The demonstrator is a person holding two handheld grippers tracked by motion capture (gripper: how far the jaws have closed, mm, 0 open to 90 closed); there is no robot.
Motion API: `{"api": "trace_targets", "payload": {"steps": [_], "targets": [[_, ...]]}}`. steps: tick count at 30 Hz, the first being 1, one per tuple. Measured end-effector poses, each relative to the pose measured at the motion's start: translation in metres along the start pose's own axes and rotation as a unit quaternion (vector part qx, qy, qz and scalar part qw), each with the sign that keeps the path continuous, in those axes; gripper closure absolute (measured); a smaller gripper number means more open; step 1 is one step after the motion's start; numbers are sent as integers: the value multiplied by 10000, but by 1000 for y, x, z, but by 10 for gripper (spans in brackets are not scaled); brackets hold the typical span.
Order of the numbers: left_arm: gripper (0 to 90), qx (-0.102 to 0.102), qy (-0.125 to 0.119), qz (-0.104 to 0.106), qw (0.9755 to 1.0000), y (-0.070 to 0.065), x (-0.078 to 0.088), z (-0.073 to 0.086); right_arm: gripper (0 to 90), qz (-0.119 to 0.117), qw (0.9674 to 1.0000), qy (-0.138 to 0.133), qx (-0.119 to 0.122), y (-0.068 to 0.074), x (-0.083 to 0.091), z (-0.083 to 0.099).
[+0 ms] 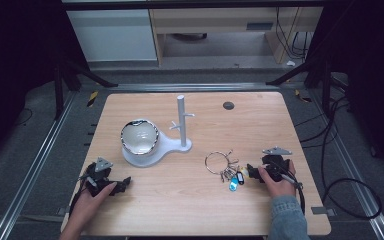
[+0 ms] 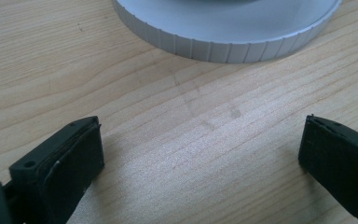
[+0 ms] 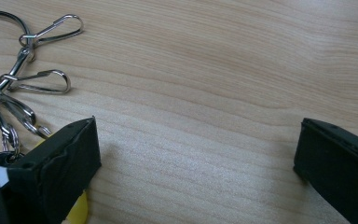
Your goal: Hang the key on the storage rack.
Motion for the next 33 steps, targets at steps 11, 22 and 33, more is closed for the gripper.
{"api": "trace_targets", "payload": {"steps": [11,22,33], "targets": [[0,-3,-1,3,10000,0,0,0,7,-36,10000,-10,52,-1,1,1],[0,-1,-9,3,10000,0,0,0,129,-154,9993,84,339,-1,12,-6],[0,5,-8,3,10000,0,0,0,336,-578,9922,380,1039,-5,31,-36]]}}
Point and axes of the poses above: each handheld gripper's, and its own axes: x roughly backward along the jaws, z roughly out of its underside, y roughly to its left, the point moved 4 cm from there along -x, roughly forward along the jaws, and after that the axes turned 13 degrees about z, right-handed, at the moved point
